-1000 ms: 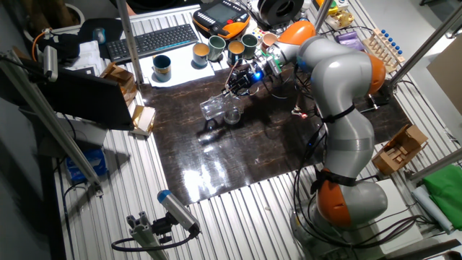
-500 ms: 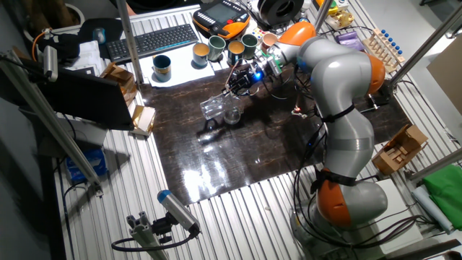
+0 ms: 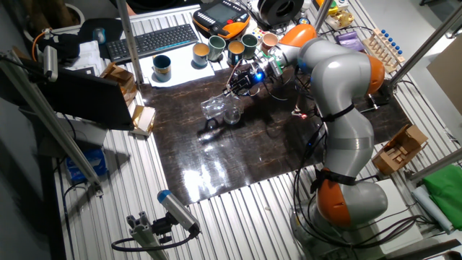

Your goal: Pour the water from one cup into another empty cup

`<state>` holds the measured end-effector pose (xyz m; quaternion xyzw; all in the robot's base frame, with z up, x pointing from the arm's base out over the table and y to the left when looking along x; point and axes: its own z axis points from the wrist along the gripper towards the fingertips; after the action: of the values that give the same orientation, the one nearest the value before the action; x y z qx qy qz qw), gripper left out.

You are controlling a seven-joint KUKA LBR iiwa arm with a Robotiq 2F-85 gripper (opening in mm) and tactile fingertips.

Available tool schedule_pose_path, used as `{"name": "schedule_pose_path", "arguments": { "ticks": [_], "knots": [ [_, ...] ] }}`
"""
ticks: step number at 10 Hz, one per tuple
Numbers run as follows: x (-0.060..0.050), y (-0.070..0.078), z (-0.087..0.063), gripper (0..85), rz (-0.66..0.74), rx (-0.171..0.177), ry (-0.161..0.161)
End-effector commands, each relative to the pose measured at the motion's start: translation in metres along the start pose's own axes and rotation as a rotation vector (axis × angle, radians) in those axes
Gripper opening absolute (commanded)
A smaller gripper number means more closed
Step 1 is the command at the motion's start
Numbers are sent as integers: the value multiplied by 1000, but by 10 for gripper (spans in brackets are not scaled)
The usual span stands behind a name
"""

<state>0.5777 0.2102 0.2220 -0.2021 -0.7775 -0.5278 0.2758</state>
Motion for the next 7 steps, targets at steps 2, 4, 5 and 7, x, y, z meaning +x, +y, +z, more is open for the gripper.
{"name": "schedule_pose_path", "arguments": {
  "ticks": [2,4,5,7],
  "knots": [
    [-3,-2,-1,7,0,-9,5],
    [-6,-4,-2,7,0,-23,12],
    [-7,-5,-2,7,2,-28,15],
    [-8,-6,-3,7,5,-42,19]
  ]
}}
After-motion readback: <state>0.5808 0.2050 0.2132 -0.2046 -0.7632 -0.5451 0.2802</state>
